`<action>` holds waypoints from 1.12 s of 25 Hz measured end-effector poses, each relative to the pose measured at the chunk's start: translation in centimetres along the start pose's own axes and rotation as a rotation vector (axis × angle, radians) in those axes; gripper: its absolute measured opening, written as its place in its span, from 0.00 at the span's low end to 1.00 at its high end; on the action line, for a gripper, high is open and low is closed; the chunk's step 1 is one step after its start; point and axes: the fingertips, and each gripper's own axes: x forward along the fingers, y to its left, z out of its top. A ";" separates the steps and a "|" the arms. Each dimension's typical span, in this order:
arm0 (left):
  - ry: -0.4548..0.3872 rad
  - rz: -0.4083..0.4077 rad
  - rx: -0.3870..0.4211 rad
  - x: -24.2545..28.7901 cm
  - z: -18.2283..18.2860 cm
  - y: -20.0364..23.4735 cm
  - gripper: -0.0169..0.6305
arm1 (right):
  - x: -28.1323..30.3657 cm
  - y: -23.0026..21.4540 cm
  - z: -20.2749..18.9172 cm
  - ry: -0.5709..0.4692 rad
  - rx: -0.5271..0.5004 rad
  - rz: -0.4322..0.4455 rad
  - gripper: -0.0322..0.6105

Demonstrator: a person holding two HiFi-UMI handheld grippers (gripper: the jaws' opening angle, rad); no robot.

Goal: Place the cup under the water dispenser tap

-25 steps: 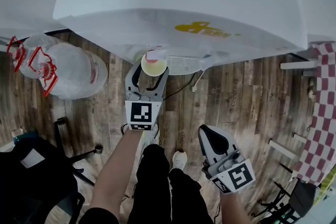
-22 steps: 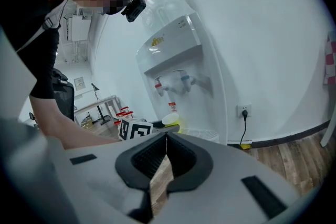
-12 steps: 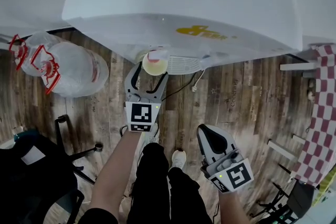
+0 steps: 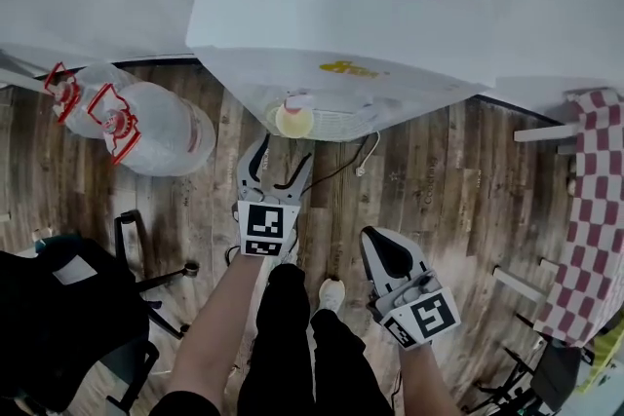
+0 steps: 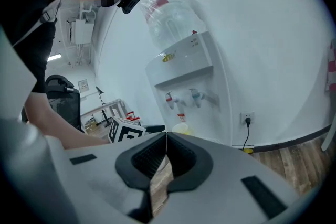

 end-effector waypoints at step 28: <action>0.037 0.037 -0.077 -27.0 16.1 -12.0 0.05 | -20.6 8.6 10.9 -0.053 -0.065 0.085 0.08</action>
